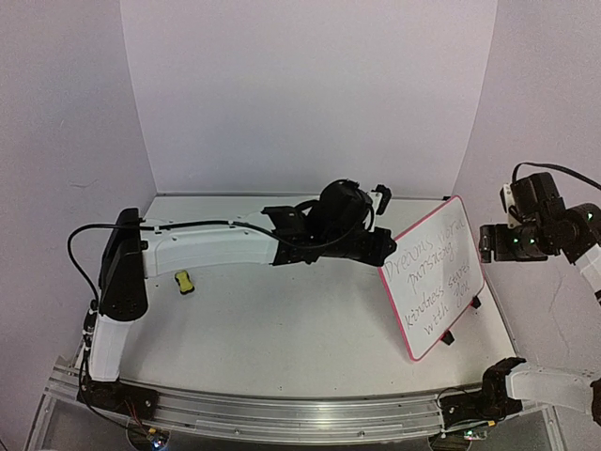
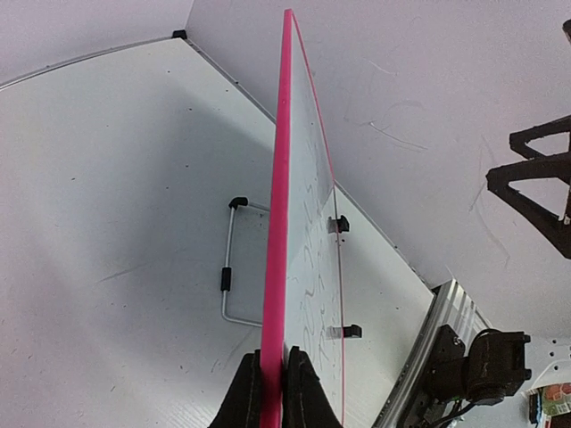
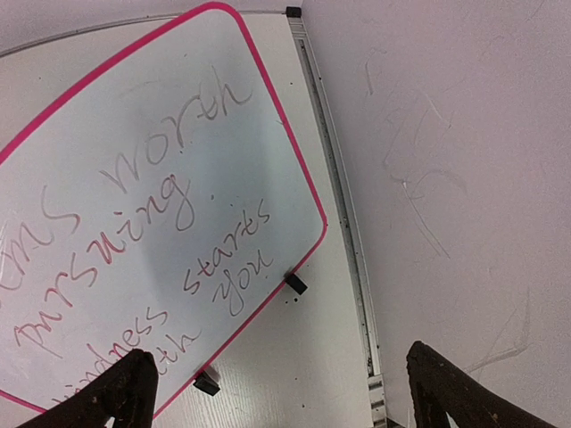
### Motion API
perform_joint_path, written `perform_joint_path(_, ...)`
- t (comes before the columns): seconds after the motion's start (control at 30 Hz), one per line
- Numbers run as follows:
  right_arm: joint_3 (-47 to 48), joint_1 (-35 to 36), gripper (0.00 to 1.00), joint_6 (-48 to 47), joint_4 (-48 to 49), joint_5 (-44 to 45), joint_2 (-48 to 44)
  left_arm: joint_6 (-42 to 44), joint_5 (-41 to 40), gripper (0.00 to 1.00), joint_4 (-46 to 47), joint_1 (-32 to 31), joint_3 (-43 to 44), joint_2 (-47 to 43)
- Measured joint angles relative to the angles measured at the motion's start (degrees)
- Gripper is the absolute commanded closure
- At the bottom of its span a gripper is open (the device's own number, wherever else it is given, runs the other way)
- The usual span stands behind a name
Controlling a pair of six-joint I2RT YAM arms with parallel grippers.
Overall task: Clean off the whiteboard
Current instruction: Move the whiteboard to the corner of the board.
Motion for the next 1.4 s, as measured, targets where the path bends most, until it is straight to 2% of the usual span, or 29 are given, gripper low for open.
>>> perform_joint_path(0.47, -2.48, 0.0, 0.02, -3.54, 4.11, -4.12, 7.15, 0.26, -3.56, 1.0, 1.94, 3.89, -14.42, -10.63)
perform_joint_path(0.73, -8.71, 0.0, 0.02, -13.89, 13.42, -9.35, 11.9, 1.09, -5.63, 1.0, 2.86, 7.91, -22.66, -17.28)
perform_joint_path(0.93, -9.48, 0.0, 0.03, -19.74, 19.14, -12.38, 17.26, 1.71, -7.26, 0.99, 3.55, 10.8, -27.33, -21.22)
perform_joint_path(0.97, -9.48, 0.0, 0.04, -20.6, 20.58, -12.71, 18.39, 1.86, -7.58, 0.97, 3.53, 11.1, -27.65, -21.53)
perform_joint_path(1.03, -9.47, 0.0, 0.04, -22.25, 23.4, -13.23, 20.95, 2.12, -7.91, 0.82, 3.62, 11.34, -27.77, -21.66)
perform_joint_path(1.17, -9.39, 0.0, 0.03, -25.96, 27.77, -14.58, 27.34, 4.24, -10.95, 0.66, 2.91, 11.58, -27.87, -21.66)
perform_joint_path(1.3, -9.23, 0.0, 0.02, -29.27, 31.29, -16.38, 33.35, 5.49, -14.15, 0.56, 2.2, 12.72, -28.04, -21.66)
perform_joint_path(1.4, -8.96, 0.0, 0.02, -31.62, 33.87, -17.97, 36.76, 5.82, -15.28, 0.55, 2.18, 13.01, -28.12, -21.67)
